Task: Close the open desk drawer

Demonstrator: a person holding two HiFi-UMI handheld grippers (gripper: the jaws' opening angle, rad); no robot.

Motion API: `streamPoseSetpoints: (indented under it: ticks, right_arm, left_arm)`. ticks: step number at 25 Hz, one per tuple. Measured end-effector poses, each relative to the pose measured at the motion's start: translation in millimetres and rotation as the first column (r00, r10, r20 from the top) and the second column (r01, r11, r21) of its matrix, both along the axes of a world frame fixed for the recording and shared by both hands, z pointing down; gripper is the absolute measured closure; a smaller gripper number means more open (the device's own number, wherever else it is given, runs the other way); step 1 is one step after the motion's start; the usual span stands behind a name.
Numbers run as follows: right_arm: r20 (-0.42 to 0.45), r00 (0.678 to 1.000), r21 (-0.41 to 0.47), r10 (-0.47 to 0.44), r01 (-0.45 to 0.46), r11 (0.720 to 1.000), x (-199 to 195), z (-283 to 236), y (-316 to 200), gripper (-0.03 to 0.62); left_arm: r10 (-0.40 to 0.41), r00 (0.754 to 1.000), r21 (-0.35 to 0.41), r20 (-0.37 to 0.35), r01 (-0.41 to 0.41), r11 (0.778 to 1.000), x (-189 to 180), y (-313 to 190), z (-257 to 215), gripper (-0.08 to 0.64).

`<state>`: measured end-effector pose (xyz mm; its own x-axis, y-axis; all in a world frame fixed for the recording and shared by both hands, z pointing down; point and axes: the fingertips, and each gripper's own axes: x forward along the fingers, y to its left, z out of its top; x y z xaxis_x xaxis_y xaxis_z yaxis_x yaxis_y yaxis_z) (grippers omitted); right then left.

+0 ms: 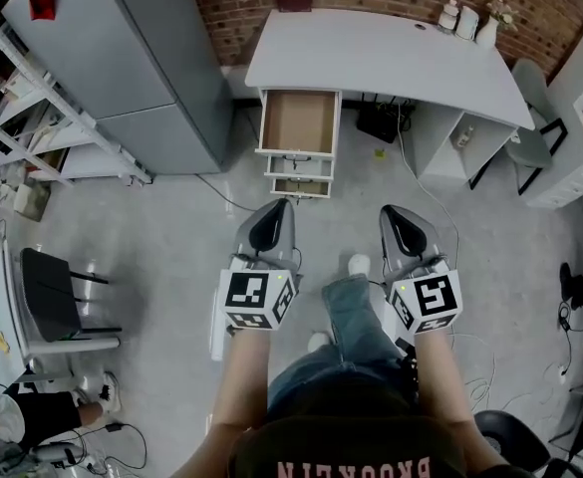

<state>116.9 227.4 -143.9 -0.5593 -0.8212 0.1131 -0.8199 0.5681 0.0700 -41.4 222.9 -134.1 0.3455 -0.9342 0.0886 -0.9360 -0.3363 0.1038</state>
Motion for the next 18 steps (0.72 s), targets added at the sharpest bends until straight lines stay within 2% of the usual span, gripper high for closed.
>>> streamPoseSetpoints:
  ticks: [18]
  right_arm:
    - [0.040,0.995,-0.057,-0.097,0.099,0.993,17,14,-259,0.594]
  left_arm:
    - [-0.093,0.996,-0.058,0.005,0.093,0.994,19,-233,22,0.565]
